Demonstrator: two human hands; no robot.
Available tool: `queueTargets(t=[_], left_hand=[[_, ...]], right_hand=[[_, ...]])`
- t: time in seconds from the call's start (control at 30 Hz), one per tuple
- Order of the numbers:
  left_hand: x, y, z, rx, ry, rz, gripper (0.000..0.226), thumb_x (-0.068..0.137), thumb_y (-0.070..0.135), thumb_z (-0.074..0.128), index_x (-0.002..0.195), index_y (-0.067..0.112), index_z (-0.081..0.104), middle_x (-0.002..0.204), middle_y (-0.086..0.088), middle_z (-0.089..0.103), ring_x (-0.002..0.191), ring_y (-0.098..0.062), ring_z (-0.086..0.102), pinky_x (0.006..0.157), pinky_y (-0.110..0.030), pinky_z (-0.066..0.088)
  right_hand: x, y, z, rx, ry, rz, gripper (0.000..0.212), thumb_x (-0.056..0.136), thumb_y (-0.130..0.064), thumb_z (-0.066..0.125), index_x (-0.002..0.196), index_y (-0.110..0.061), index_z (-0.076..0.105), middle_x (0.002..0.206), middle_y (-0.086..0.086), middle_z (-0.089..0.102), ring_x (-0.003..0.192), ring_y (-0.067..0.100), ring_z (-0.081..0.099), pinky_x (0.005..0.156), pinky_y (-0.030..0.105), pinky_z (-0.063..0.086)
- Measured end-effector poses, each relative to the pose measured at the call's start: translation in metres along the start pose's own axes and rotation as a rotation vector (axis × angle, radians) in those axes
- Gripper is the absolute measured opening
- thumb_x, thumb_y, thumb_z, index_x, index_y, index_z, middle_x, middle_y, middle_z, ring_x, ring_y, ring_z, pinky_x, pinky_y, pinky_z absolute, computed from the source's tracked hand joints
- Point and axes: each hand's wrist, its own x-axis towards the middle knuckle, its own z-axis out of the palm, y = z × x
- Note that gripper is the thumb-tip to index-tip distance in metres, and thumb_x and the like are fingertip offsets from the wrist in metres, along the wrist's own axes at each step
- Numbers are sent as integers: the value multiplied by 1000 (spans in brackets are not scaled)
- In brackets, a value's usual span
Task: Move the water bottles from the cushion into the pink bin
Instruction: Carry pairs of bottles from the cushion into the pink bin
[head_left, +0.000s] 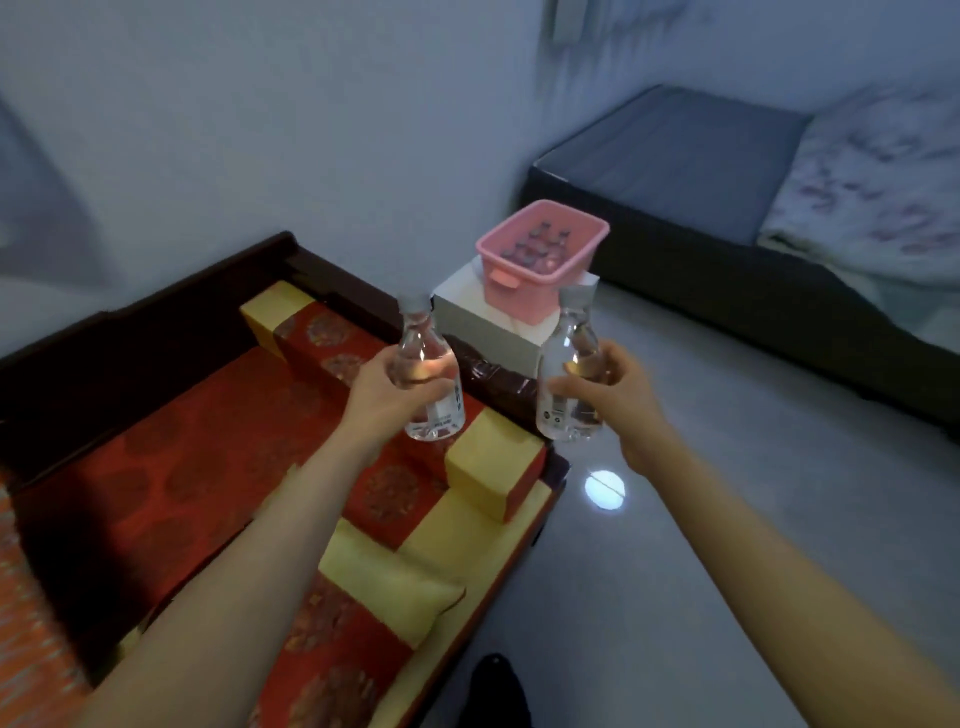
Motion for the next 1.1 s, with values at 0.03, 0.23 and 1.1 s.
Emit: queueTargets(t=[0.03,0.23,1.1], left_hand=[[15,3,15,5,-29,2,50,66,19,84,111,18,62,102,0,69,92,-12,67,67,-19,53],[102,28,86,43,-118,9,48,64,24,85,107,21,63,101,-1,69,94,-15,67,73,-26,53],[358,88,336,21,50,-71,61,64,19,84,118,21,56,114,-1,66,103,-20,64,93,-49,52]], right_hand=[[13,1,-10,5,22,9,46,64,-23,84,101,-24,58,101,0,64,89,16,65,63,26,49],[91,-4,-70,27,101,34,59,59,-28,86,110,-28,58,112,4,62,97,20,63,63,27,47],[448,-35,-293,-85,-83,6,72,47,-41,85,111,-33,54,108,-3,62,95,14,62,57,20,49]])
